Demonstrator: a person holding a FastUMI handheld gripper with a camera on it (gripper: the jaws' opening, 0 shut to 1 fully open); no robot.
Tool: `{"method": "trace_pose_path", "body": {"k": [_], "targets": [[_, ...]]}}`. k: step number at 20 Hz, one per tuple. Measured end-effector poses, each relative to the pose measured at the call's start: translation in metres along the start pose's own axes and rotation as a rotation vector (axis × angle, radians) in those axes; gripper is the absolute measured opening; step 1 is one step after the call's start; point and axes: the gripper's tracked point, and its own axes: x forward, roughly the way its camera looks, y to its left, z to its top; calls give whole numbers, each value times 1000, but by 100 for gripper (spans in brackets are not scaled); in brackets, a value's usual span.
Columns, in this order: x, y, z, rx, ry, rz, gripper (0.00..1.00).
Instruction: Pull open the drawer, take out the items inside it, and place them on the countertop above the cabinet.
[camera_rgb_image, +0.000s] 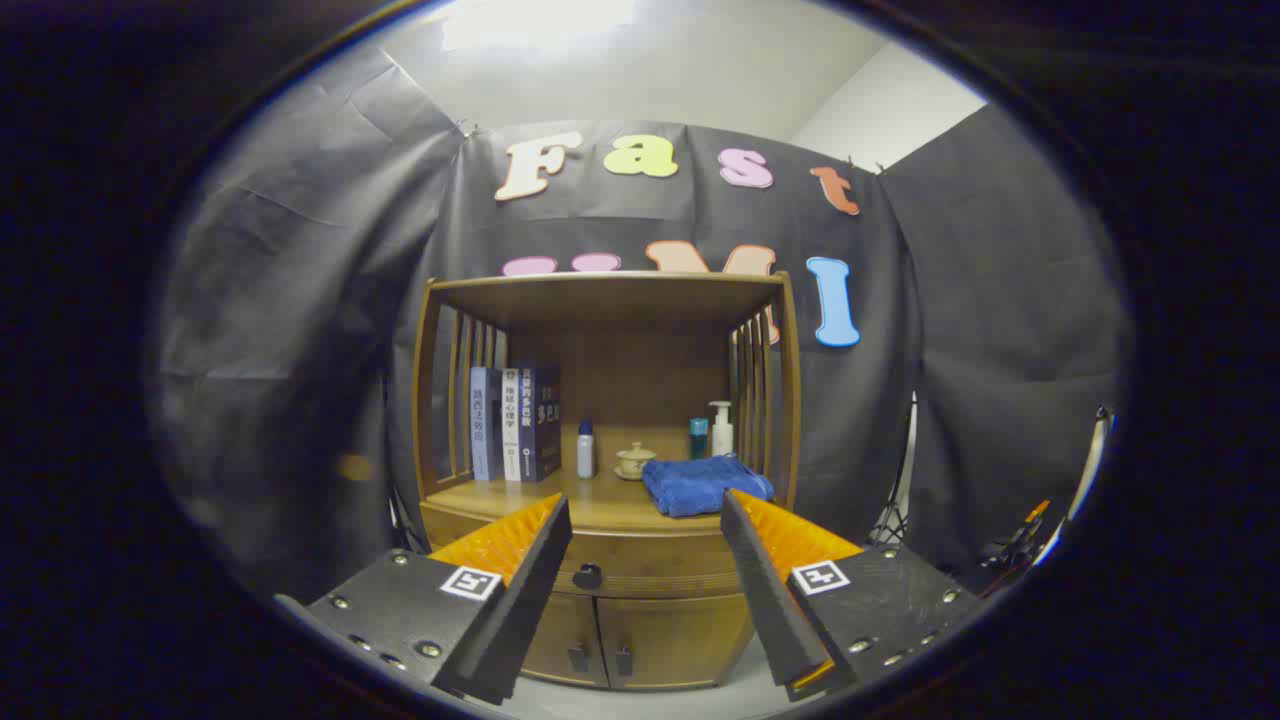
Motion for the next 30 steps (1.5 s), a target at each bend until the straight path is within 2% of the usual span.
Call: {"method": "trace_pose_path", "body": {"k": [3,15,17,19,21,30], "targets": [[-3,0,6,12,-25,-22,90],[0,8,1,-5,-3,-14,90],[5,2,-8,-3,19,-45,90],[14,-12,-24,-14,62,-120,90],[27,-13,-49,-23,120,-153,90],[122,36,-178,37,349,-22,89]]}}
